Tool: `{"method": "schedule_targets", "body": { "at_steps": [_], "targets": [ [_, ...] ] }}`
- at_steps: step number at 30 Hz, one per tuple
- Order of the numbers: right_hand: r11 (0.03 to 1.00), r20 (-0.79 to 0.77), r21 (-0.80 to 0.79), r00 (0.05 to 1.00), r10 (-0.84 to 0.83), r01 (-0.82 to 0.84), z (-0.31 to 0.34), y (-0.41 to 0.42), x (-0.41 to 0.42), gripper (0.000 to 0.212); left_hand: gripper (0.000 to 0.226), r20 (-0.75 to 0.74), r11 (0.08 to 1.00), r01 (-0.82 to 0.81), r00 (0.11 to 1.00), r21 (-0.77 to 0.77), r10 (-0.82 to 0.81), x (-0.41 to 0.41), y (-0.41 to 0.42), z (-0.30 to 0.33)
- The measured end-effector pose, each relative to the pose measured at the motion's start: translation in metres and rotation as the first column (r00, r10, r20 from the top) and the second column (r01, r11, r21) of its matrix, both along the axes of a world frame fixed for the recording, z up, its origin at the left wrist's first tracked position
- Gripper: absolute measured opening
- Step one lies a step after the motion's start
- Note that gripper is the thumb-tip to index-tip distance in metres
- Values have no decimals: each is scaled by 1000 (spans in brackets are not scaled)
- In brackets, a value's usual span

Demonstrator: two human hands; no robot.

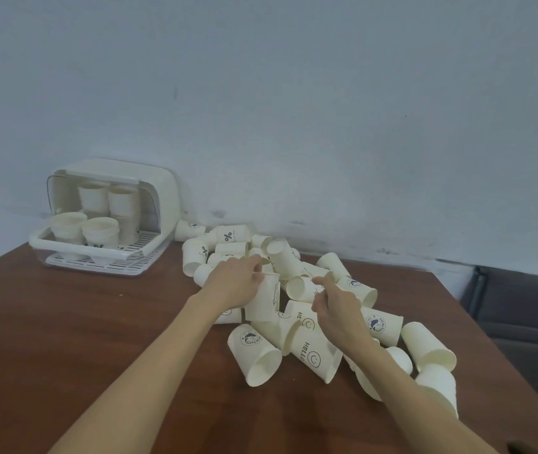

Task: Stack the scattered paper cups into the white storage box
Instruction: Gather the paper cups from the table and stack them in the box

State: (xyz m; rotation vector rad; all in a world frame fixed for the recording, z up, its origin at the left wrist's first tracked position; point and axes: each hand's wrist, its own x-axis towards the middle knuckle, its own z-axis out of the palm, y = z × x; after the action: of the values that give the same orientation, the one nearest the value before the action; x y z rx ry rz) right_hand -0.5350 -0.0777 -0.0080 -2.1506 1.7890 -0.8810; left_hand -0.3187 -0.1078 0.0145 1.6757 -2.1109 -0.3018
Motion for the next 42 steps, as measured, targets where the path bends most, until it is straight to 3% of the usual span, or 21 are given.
{"method": "schedule_targets", "body": {
  "at_steps": [11,17,21,26,29,33,42],
  "targets": [
    [1000,54,27,998,-17,15,-3,35,-46,37,6,9,988,11,1000,-152,-9,-21,57,14],
    [998,60,40,997,-41,39,0,60,-82,36,13,23,970,25,1000,-241,-20,-48,85,12],
    [997,74,43,995,-69,66,-1,78,-109,36,15,22,973,56,998,-222,-53,-70,101,4],
    [999,-81,-25,996,-29,27,-2,100,-146,33,9,41,979,72,997,-190,-65,-90,113,-10],
    [999,-222,13,974,50,-49,-6,113,-168,33,11,46,978,69,997,-199,-61,-106,121,-10],
    [990,-450,119,884,127,-82,-4,125,-187,38,13,45,970,74,997,-231,-65,-125,128,-5],
    [974,-721,190,656,226,-126,-1,132,-204,42,15,63,971,53,997,-232,-40,-157,141,4]
  ]
}}
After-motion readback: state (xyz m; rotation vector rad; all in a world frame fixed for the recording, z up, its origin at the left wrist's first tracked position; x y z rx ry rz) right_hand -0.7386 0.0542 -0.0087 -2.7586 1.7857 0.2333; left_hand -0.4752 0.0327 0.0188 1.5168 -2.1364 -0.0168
